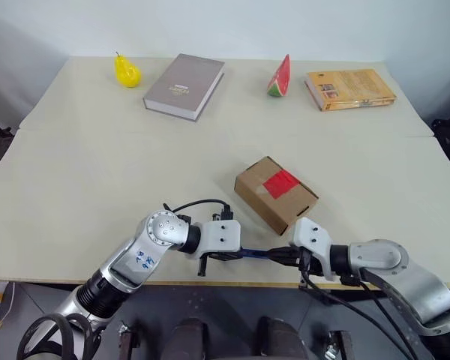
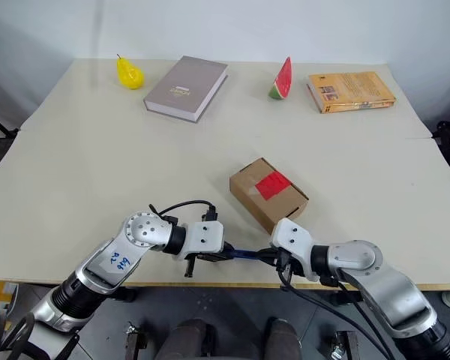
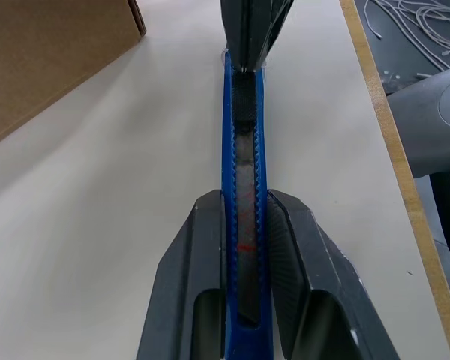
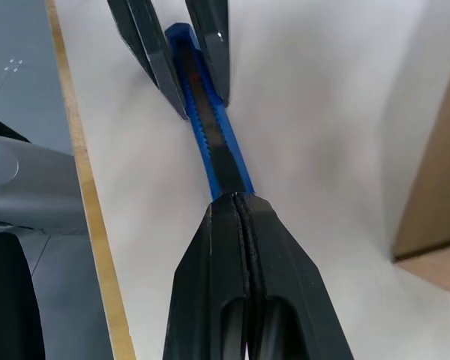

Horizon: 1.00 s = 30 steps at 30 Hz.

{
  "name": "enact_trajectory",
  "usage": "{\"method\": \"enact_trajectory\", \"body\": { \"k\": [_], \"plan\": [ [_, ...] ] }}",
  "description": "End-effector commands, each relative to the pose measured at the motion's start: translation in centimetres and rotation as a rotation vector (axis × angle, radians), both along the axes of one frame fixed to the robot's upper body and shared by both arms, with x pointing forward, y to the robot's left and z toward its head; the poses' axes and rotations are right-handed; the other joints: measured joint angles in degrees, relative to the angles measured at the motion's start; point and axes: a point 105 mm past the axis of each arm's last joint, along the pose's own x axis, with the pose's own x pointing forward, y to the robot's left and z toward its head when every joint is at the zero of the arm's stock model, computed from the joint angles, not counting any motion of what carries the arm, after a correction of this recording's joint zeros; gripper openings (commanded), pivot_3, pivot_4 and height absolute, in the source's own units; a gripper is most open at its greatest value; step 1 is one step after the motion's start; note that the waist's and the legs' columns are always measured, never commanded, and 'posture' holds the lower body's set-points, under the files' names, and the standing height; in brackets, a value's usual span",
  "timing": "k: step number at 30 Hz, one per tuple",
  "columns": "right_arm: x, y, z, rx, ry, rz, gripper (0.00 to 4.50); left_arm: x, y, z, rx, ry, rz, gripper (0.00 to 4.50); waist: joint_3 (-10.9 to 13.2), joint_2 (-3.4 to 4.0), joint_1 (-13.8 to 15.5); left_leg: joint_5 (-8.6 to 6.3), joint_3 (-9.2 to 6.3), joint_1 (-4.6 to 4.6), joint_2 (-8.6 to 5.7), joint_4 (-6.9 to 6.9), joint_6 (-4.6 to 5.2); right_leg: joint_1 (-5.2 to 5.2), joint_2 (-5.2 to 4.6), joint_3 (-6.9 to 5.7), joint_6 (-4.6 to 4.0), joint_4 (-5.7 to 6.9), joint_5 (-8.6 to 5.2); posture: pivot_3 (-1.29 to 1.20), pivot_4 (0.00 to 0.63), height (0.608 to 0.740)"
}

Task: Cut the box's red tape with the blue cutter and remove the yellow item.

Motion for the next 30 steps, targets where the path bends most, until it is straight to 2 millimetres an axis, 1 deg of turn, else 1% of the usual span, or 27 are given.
{"method": "enact_trajectory", "body": {
  "k": [1, 7, 9, 11, 13, 15, 16, 17, 19, 20, 21, 22, 23, 24, 25, 27, 28, 29, 30],
  "plan": [
    [-0.3, 1.0, -0.2, 0.017, 0.013, 0.018, 0.03, -0.8, 0.0, -2.1, 0.059, 0.058, 0.001, 0.44, 0.0, 0.00, 0.0, 0.00, 0.00, 0.00, 0.00, 0.00, 0.00, 0.00, 0.00, 0.00, 0.00, 0.00, 0.00, 0.00, 0.150, 0.740],
    [-0.4, 3.3, 0.1, 0.083, 0.029, 0.032, 0.03, -0.7, 0.0, -2.1, 0.057, 0.057, 0.004, 0.44, 0.0, -0.01, 0.0, 0.00, 0.00, 0.00, 0.00, 0.00, 0.00, 0.01, 0.00, 0.00, 0.00, 0.01, 0.00, 0.00, 0.150, 0.740],
    [-0.3, 3.7, 0.2, 0.091, 0.028, 0.035, 0.03, -0.7, 0.0, -2.1, 0.058, 0.055, 0.003, 0.44, 0.0, 0.00, 0.1, 0.00, -0.01, 0.00, 0.00, 0.00, 0.00, 0.01, 0.00, 0.00, 0.00, 0.01, 0.00, 0.00, 0.150, 0.740],
    [-0.2, 3.8, 0.4, 0.092, 0.025, 0.035, 0.03, -0.7, 0.0, -2.1, 0.060, 0.055, 0.001, 0.44, 0.0, 0.00, 0.0, 0.00, -0.01, 0.00, 0.00, 0.00, 0.00, 0.01, 0.00, 0.00, 0.00, 0.01, 0.00, 0.00, 0.150, 0.740],
    [-0.3, 3.4, 1.4, 0.129, 0.025, 0.018, 0.03, -0.7, 0.0, -1.8, 0.050, 0.057, 0.002, 0.44, 0.0, 0.00, 0.1, 0.00, -0.01, 0.00, -0.01, 0.00, 0.00, 0.01, 0.00, 0.00, 0.00, 0.00, 0.00, 0.00, 0.150, 0.740],
    [-0.9, 2.8, 2.4, 0.157, 0.038, 0.013, 0.03, -0.7, 0.1, -1.5, 0.034, 0.045, 0.000, 0.44, 0.0, 0.00, 0.1, 0.00, -0.01, -0.02, 0.00, 0.00, 0.00, -0.01, 0.00, 0.00, 0.00, 0.01, 0.00, 0.00, 0.150, 0.740],
    [-1.7, 2.4, 3.0, 0.190, 0.091, 0.020, 0.03, -0.6, 0.1, -1.2, 0.001, 0.008, -0.015, 0.44, 0.0, 0.00, 0.0, 0.00, -0.02, -0.04, 0.00, 0.00, 0.00, -0.01, 0.00, -0.01, 0.00, 0.01, 0.00, 0.00, 0.150, 0.740],
    [-2.8, 2.1, 3.9, 0.233, 0.139, 0.044, 0.19, -0.5, 0.1, -0.7, -0.045, -0.038, -0.026, 0.44, 0.0, 0.01, 0.1, 0.00, -0.02, -0.03, 0.00, 0.00, 0.00, -0.02, 0.00, -0.01, 0.00, 0.00, 0.00, 0.00, 0.150, 0.740],
    [-4.2, 1.4, 5.7, 0.319, 0.214, 0.053, 0.58, 0.1, 0.1, 1.1, -0.197, -0.172, -0.041, 0.44, 0.0, 0.01, 0.0, -0.02, -0.05, -0.05, 0.01, -0.01, 0.02, -0.02, -0.02, -0.01, 0.00, -0.01, 0.00, 0.00, 0.150, 0.740],
    [-4.2, 0.7, 7.3, 0.394, 0.211, 0.014, 0.90, 0.4, 0.6, 3.0, -0.310, -0.304, -0.057, 0.44, 0.0, 0.00, 0.0, -0.03, -0.09, -0.06, 0.03, -0.01, 0.03, -0.02, -0.02, -0.03, 0.00, -0.01, 0.00, 0.00, 0.150, 0.740],
    [-4.3, 0.2, 9.0, 0.469, 0.219, -0.008, 1.25, 0.6, 1.6, 4.2, -0.380, -0.410, -0.054, 0.44, 0.0, -0.02, -0.2, -0.03, -0.12, -0.08, 0.03, 0.00, 0.03, -0.03, -0.03, -0.07, 0.00, 0.00, 0.00, 0.00, 0.150, 0.740],
    [-4.4, -0.1, 10.2, 0.521, 0.230, -0.025, 1.59, 0.7, 2.4, 4.9, -0.419, -0.479, -0.053, 0.44, 0.0, -0.05, -0.3, -0.02, -0.40, -0.10, 0.10, 0.00, 0.03, -0.10, -0.11, -0.06, -0.01, 0.02, 0.01, 0.00, 0.150, 0.740],
    [-4.1, -0.4, 11.2, 0.561, 0.232, -0.067, 1.94, 0.3, 2.9, 5.5, -0.454, -0.528, -0.086, 0.44, 0.0, -0.05, -0.3, -0.02, -0.55, -0.11, 0.06, 0.01, 0.02, -0.12, -0.13, -0.09, -0.03, 0.06, 0.01, 0.00, 0.150, 0.740],
    [-3.8, -0.6, 12.4, 0.612, 0.266, -0.107, 2.23, 0.2, 3.4, 5.9, -0.456, -0.588, -0.108, 0.44, 0.0, -0.05, -0.5, -0.01, -0.58, -0.08, 0.05, 0.02, 0.01, -0.09, -0.14, -0.17, -0.04, 0.10, 0.02, 0.00, 0.150, 0.740],
    [-3.3, -0.9, 13.0, 0.630, 0.305, -0.168, 2.54, 0.4, 3.8, 6.4, -0.468, -0.616, -0.113, 0.44, 0.0, -0.01, -0.6, 0.00, -0.56, -0.08, 0.05, 0.02, 0.01, -0.07, -0.13, -0.20, -0.06, 0.10, 0.02, 0.00, 0.150, 0.740],
    [-2.4, -1.2, 13.4, 0.634, 0.343, -0.263, 3.29, 0.9, 4.1, 6.9, -0.474, -0.643, -0.118, 0.44, 0.0, -0.02, -1.0, 0.00, -0.46, -0.05, 0.02, 0.04, 0.04, -0.04, -0.16, -0.14, -0.07, 0.06, 0.02, 0.00, 0.150, 0.740],
    [-1.8, -1.4, 13.1, 0.594, 0.351, -0.303, 3.56, 1.2, 3.7, 7.7, -0.480, -0.664, -0.131, 0.44, 0.0, -0.04, -1.0, 0.01, -0.32, -0.06, 0.01, 0.04, 0.05, 0.01, -0.16, -0.22, -0.06, 0.03, 0.02, 0.00, 0.150, 0.740],
    [-1.4, -1.5, 12.8, 0.566, 0.353, -0.331, 3.91, 1.3, 3.5, 8.3, -0.484, -0.683, -0.144, 0.44, 0.1, -0.05, -0.9, 0.01, -0.22, -0.05, 0.01, 0.06, 0.05, 0.08, -0.16, -0.29, -0.06, 0.03, 0.02, 0.00, 0.150, 0.740],
    [-1.2, -1.3, 12.6, 0.546, 0.359, -0.336, 4.23, 1.4, 3.2, 8.8, -0.493, -0.690, -0.154, 0.44, 0.1, -0.06, -0.9, 0.01, -0.21, -0.11, 0.00, 0.06, 0.06, 0.08, -0.16, -0.30, -0.05, -0.05, 0.02, 0.00, 0.150, 0.740]
  ]
}}
